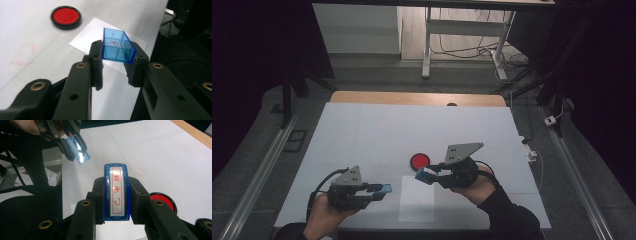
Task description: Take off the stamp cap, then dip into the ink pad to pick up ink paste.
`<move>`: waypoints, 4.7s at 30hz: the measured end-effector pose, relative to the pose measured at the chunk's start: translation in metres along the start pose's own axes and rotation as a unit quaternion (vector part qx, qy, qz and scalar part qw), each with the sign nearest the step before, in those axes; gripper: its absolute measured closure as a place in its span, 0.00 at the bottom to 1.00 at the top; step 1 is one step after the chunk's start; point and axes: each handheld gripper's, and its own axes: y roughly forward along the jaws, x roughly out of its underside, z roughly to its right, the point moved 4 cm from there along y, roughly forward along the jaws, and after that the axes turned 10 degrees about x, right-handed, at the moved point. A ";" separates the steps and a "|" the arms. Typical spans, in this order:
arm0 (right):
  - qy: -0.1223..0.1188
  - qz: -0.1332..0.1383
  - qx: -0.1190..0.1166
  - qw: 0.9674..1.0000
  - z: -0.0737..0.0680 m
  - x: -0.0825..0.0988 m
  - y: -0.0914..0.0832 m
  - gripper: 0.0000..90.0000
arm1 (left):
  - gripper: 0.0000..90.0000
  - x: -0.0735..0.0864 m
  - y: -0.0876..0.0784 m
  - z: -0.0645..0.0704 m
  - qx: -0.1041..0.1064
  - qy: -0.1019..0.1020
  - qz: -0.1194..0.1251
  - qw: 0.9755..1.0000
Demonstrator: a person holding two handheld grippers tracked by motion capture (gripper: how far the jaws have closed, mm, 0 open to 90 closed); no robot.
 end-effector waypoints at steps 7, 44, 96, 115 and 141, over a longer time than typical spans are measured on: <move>0.000 -0.003 0.005 1.000 0.000 0.001 0.001 0.77 | 0.76 0.014 -0.015 0.000 -0.022 -0.022 0.012 0.999; 0.013 -0.012 0.025 1.000 0.006 0.007 0.002 0.77 | 0.76 0.066 -0.060 0.000 -0.120 -0.099 0.001 0.988; 0.075 -0.095 0.089 0.989 0.066 0.022 0.082 0.77 | 0.76 0.067 -0.058 -0.002 -0.115 -0.104 -0.007 0.988; 0.080 -0.136 0.097 0.983 0.081 0.033 0.111 0.77 | 0.76 0.067 -0.058 -0.001 -0.115 -0.103 -0.006 0.988; 0.069 -0.157 0.111 0.979 0.078 0.030 0.119 0.78 | 0.76 0.067 -0.058 -0.002 -0.115 -0.105 -0.008 0.988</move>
